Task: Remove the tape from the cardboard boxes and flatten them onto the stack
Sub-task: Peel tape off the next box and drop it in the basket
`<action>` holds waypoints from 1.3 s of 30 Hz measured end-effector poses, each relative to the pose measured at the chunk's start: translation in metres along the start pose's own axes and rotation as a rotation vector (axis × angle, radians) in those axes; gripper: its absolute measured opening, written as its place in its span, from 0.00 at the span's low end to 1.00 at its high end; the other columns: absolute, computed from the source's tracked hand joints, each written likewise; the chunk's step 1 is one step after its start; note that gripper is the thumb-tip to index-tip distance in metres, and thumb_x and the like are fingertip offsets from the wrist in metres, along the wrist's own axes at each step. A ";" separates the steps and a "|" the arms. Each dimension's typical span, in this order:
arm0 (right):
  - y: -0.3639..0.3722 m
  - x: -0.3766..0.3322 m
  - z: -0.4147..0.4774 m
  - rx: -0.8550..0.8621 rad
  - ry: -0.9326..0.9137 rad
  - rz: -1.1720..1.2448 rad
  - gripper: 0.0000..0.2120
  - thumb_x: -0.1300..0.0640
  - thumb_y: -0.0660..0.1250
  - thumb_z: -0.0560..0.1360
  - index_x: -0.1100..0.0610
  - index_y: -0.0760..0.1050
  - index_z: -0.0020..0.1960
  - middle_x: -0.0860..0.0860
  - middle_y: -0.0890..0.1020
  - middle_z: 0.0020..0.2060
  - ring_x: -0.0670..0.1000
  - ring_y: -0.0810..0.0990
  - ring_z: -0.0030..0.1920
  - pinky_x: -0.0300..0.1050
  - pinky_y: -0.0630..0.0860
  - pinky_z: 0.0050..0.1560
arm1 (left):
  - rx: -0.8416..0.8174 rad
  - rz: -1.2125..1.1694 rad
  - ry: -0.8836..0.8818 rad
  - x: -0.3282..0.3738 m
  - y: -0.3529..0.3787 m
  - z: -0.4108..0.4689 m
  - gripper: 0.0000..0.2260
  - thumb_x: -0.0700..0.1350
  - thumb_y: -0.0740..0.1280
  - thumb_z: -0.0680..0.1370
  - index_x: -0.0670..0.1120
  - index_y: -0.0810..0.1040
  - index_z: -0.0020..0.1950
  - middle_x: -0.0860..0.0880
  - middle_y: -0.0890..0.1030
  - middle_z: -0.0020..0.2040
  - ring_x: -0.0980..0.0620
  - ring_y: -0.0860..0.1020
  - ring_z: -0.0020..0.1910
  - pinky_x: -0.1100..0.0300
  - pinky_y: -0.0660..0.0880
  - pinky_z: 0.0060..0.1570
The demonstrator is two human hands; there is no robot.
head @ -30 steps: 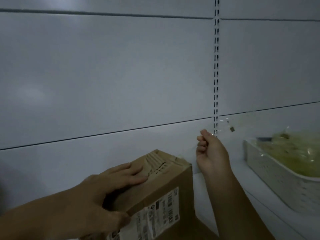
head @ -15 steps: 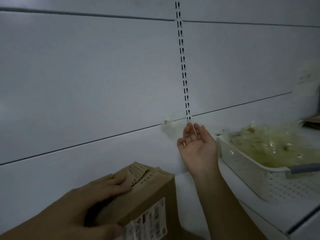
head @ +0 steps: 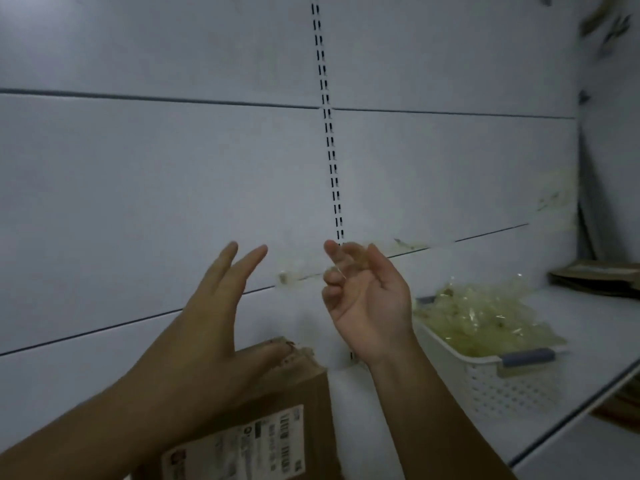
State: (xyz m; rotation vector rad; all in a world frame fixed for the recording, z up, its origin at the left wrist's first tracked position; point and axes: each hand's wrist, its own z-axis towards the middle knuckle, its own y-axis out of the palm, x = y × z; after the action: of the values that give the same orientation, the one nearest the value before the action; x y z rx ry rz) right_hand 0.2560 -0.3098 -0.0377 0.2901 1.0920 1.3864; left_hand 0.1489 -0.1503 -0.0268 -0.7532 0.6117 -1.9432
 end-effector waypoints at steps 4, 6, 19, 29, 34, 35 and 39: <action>0.015 -0.039 -0.013 -0.119 0.128 -0.308 0.17 0.50 0.57 0.71 0.59 0.81 0.46 0.53 0.82 0.42 0.47 0.75 0.27 0.36 0.70 0.26 | -0.058 -0.139 -0.033 0.041 0.017 0.046 0.22 0.46 0.68 0.75 0.62 0.67 0.65 0.61 0.76 0.61 0.66 0.78 0.51 0.59 0.76 0.58; 0.008 -0.070 -0.021 -0.016 0.124 -0.655 0.16 0.52 0.59 0.74 0.58 0.78 0.55 0.52 0.81 0.44 0.48 0.74 0.28 0.36 0.66 0.25 | -0.064 -0.182 -0.004 0.047 0.028 0.062 0.13 0.42 0.65 0.77 0.60 0.75 0.54 0.56 0.83 0.41 0.61 0.80 0.31 0.67 0.77 0.34; -0.091 -0.223 -0.064 0.731 0.019 -1.974 0.25 0.39 0.70 0.69 0.63 0.79 0.45 0.56 0.82 0.35 0.53 0.79 0.35 0.48 0.77 0.39 | -0.100 -0.181 0.100 0.105 0.177 0.133 0.14 0.37 0.58 0.80 0.45 0.80 0.59 0.50 0.79 0.63 0.53 0.75 0.61 0.65 0.67 0.58; -0.113 -0.234 -0.064 0.611 -0.352 -2.027 0.19 0.51 0.54 0.81 0.53 0.66 0.71 0.52 0.70 0.69 0.52 0.69 0.67 0.47 0.63 0.67 | -0.809 0.322 0.188 0.082 0.260 0.111 0.21 0.52 0.45 0.83 0.53 0.57 0.76 0.53 0.48 0.79 0.46 0.43 0.77 0.35 0.42 0.71; -0.131 -0.175 -0.045 -0.013 0.266 -2.623 0.24 0.48 0.49 0.82 0.50 0.52 0.76 0.51 0.49 0.77 0.53 0.46 0.77 0.51 0.45 0.74 | -0.672 0.141 0.098 0.081 0.260 0.112 0.18 0.52 0.49 0.82 0.53 0.72 0.67 0.55 0.58 0.76 0.47 0.43 0.76 0.36 0.40 0.70; -0.138 -0.173 -0.043 0.003 0.482 -2.553 0.24 0.48 0.49 0.82 0.51 0.54 0.76 0.53 0.53 0.77 0.55 0.49 0.76 0.50 0.48 0.74 | -0.589 0.067 0.097 0.082 0.259 0.108 0.16 0.51 0.52 0.82 0.52 0.75 0.64 0.53 0.63 0.74 0.48 0.50 0.75 0.38 0.44 0.72; -0.149 -0.183 -0.038 0.105 0.686 -2.099 0.25 0.42 0.55 0.79 0.50 0.61 0.74 0.51 0.63 0.74 0.52 0.65 0.71 0.47 0.60 0.70 | -0.139 -0.198 0.109 0.082 0.253 0.090 0.12 0.47 0.63 0.77 0.49 0.75 0.60 0.52 0.70 0.66 0.54 0.67 0.65 0.65 0.64 0.63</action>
State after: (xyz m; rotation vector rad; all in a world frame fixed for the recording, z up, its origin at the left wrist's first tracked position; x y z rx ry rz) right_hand 0.3565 -0.5218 -0.0852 -1.1062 1.1787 -0.5555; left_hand 0.3301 -0.3447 -0.1160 -0.8246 0.7689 -2.1509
